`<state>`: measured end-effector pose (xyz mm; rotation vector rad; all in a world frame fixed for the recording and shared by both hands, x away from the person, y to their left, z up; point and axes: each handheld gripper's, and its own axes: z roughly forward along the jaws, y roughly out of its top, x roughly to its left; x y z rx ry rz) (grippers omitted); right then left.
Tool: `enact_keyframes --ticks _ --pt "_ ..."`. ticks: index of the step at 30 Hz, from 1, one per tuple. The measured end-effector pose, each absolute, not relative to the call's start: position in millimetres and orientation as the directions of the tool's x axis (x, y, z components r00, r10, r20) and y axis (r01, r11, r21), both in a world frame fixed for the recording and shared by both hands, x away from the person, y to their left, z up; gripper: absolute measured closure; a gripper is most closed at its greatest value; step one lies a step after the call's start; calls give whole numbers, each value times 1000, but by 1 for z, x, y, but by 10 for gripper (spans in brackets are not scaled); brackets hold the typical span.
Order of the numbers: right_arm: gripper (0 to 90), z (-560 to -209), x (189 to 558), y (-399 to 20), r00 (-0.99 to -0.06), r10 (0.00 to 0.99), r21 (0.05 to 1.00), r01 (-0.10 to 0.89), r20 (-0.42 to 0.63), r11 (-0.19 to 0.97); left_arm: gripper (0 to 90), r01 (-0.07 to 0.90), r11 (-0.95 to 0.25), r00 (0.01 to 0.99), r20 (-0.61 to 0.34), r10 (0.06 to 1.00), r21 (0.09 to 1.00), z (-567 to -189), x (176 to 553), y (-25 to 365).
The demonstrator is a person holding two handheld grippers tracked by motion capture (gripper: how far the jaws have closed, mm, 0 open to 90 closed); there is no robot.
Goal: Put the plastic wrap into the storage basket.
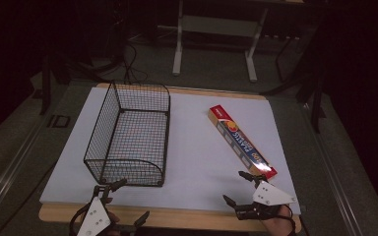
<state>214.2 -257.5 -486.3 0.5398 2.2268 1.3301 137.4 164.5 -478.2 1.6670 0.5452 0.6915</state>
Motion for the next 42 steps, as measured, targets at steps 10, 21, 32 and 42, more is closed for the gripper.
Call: enact_keyframes --ticks 10,21,32,42 --pt "111 -482 218 -261 -802 559 893 77 -209 444 15 -15 -200 717 150 681 980 -478 137 164" --pt "95 -465 218 -258 -815 553 904 94 -170 416 15 -10 -196 710 145 689 980 -478 138 165" --pt "95 -449 237 -271 -778 604 900 124 -174 419 15 -8 -195 712 142 687 981 -478 139 165" --pt "99 -450 266 -290 -742 649 873 193 -168 447 15 -7 -194 715 140 685 981 -478 140 164"
